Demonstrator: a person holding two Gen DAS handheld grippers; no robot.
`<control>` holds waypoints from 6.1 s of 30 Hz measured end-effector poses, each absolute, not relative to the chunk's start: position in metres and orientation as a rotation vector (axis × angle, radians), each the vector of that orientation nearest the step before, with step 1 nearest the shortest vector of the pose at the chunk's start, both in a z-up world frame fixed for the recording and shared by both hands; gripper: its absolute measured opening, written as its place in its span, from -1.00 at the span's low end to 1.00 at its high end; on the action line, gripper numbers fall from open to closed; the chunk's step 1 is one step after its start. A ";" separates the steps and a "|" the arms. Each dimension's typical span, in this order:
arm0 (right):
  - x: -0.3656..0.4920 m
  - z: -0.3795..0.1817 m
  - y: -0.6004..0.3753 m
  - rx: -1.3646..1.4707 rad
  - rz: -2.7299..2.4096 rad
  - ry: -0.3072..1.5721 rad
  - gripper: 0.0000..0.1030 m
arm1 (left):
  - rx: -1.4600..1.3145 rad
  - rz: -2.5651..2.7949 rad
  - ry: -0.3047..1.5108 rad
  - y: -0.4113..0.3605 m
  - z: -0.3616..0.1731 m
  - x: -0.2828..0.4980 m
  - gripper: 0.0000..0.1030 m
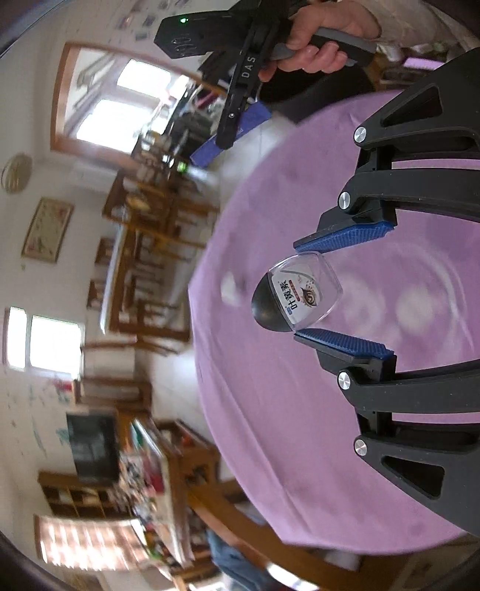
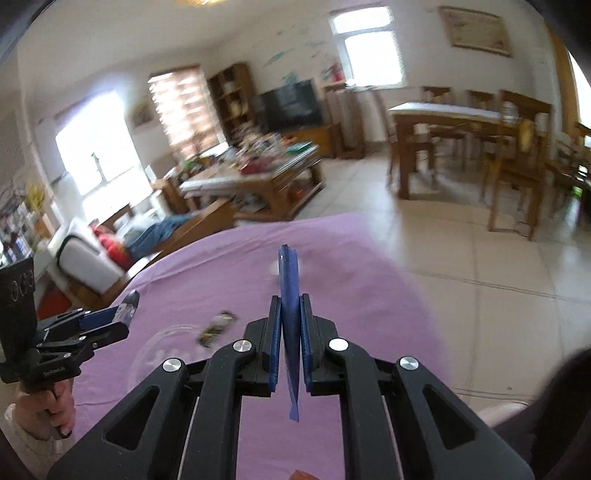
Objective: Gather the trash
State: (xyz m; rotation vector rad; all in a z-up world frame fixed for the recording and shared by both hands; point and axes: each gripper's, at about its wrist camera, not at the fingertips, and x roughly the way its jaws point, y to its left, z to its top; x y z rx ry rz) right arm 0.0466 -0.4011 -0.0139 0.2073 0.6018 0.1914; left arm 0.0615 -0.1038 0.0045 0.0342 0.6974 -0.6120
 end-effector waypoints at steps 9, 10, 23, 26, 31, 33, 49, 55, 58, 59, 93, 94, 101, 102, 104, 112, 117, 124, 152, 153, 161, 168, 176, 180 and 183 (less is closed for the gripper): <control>-0.038 -0.008 -0.524 0.307 -0.023 0.489 -0.80 | 0.065 -0.849 0.692 -0.249 0.006 0.022 -0.18; -0.048 -0.011 -0.536 0.320 -0.042 0.484 -0.80 | 0.069 -0.885 0.699 -0.271 0.004 0.015 -0.18; -0.103 -0.051 -0.622 0.451 -0.167 0.465 -0.80 | 0.180 -1.088 0.735 -0.427 -0.021 -0.044 -0.18; -0.106 -0.061 -0.631 0.472 -0.177 0.470 -0.80 | 0.205 -1.108 0.746 -0.451 -0.031 -0.050 -0.18; -0.118 -0.076 -0.646 0.503 -0.192 0.479 -0.78 | 0.235 -1.126 0.770 -0.478 -0.044 -0.059 -0.18; -0.121 -0.080 -0.650 0.522 -0.189 0.492 -0.70 | 0.255 -1.140 0.782 -0.488 -0.050 -0.063 -0.17; -0.103 -0.074 -0.622 0.488 -0.137 0.528 0.90 | 0.256 -0.885 0.745 -0.381 -0.030 -0.020 0.75; -0.064 -0.070 -0.577 0.425 -0.053 0.576 0.90 | 0.203 -0.654 0.784 -0.265 -0.031 0.036 0.75; -0.036 -0.070 -0.542 0.391 0.017 0.605 0.90 | 0.196 -0.524 0.828 -0.212 -0.034 0.071 0.75; -0.026 -0.070 -0.528 0.379 0.043 0.615 0.90 | 0.196 -0.487 0.841 -0.199 -0.036 0.082 0.75; 0.234 -0.108 -0.300 -0.080 0.251 0.878 -0.21 | 0.072 -0.504 0.842 -0.124 -0.060 0.175 -0.49; 0.233 -0.107 -0.299 -0.087 0.255 0.876 -0.32 | 0.072 -0.504 0.841 -0.125 -0.060 0.174 -0.48; 0.214 -0.098 -0.316 -0.017 0.257 0.856 -0.32 | 0.050 -0.513 0.812 -0.116 -0.058 0.171 -0.49; 0.206 -0.093 -0.320 0.006 0.263 0.841 -0.32 | 0.048 -0.516 0.804 -0.115 -0.057 0.171 -0.48; 0.187 -0.082 -0.330 0.054 0.275 0.808 -0.32 | 0.041 -0.543 0.779 -0.117 -0.055 0.169 -0.48; 0.100 -0.038 -0.389 0.181 0.257 0.661 -0.32 | 0.077 -0.685 0.694 -0.162 -0.029 0.133 -0.48; 0.037 -0.020 -0.455 0.262 0.151 0.569 -0.32 | 0.112 -0.779 0.639 -0.214 -0.005 0.090 -0.48; -0.028 -0.029 -0.535 0.357 0.005 0.518 -0.32 | 0.158 -0.914 0.621 -0.299 0.004 0.044 -0.48; -0.106 -0.091 -0.674 0.579 -0.165 0.490 -0.32 | 0.386 -1.179 0.691 -0.532 -0.071 -0.059 -0.48; -0.106 -0.092 -0.676 0.581 -0.164 0.491 -0.30 | 0.396 -1.182 0.691 -0.536 -0.073 -0.061 -0.48; -0.114 -0.090 -0.680 0.614 -0.169 0.485 0.44 | 0.412 -1.140 0.607 -0.536 -0.060 -0.069 0.71; -0.112 -0.083 -0.667 0.588 -0.181 0.506 0.48 | 0.385 -1.139 0.566 -0.510 -0.047 -0.074 0.89; -0.092 -0.072 -0.618 0.527 -0.141 0.542 0.55 | 0.351 -0.949 0.545 -0.427 -0.033 -0.058 0.90; -0.067 -0.068 -0.573 0.473 -0.073 0.569 0.73 | 0.250 -0.767 0.576 -0.351 -0.033 -0.029 0.89; -0.041 -0.063 -0.532 0.432 0.001 0.584 0.73 | 0.180 -0.601 0.586 -0.283 -0.032 -0.010 0.89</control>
